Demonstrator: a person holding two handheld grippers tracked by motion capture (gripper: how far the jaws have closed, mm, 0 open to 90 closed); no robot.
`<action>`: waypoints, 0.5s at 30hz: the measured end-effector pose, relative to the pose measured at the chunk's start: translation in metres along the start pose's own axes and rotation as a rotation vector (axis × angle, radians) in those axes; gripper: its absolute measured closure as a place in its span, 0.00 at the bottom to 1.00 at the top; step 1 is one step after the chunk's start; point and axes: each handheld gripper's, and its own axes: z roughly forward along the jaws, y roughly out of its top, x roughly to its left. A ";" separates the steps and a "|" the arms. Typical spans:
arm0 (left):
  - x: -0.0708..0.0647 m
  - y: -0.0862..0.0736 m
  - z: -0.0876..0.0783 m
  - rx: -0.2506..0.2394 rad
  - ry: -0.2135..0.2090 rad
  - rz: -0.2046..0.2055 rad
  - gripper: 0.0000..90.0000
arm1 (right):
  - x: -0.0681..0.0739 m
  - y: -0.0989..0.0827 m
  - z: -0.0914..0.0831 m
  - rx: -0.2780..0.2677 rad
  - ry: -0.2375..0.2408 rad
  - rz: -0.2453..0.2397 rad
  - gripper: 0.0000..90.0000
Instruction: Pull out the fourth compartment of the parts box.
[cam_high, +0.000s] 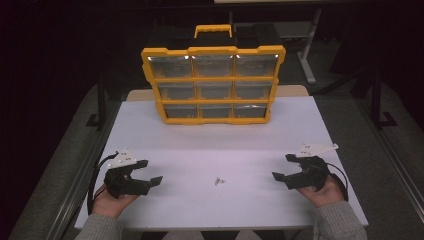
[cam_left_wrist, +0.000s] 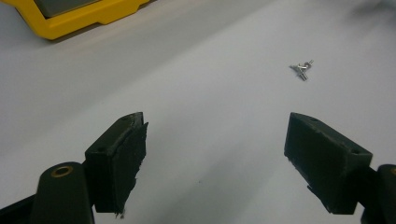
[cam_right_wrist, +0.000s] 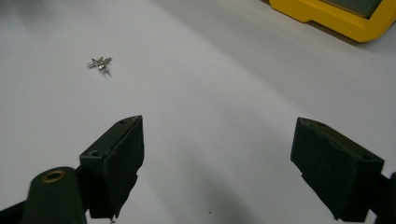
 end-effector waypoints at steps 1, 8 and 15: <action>0.000 0.000 0.000 0.005 -0.002 0.004 0.23 | 0.000 0.000 0.000 0.001 0.000 -0.001 0.18; -0.001 0.000 0.003 0.006 -0.011 0.012 0.23 | -0.001 -0.002 0.001 0.005 0.006 0.010 0.17; 0.001 0.000 0.003 0.004 -0.016 0.009 0.23 | 0.001 0.000 0.001 0.006 0.003 0.004 0.17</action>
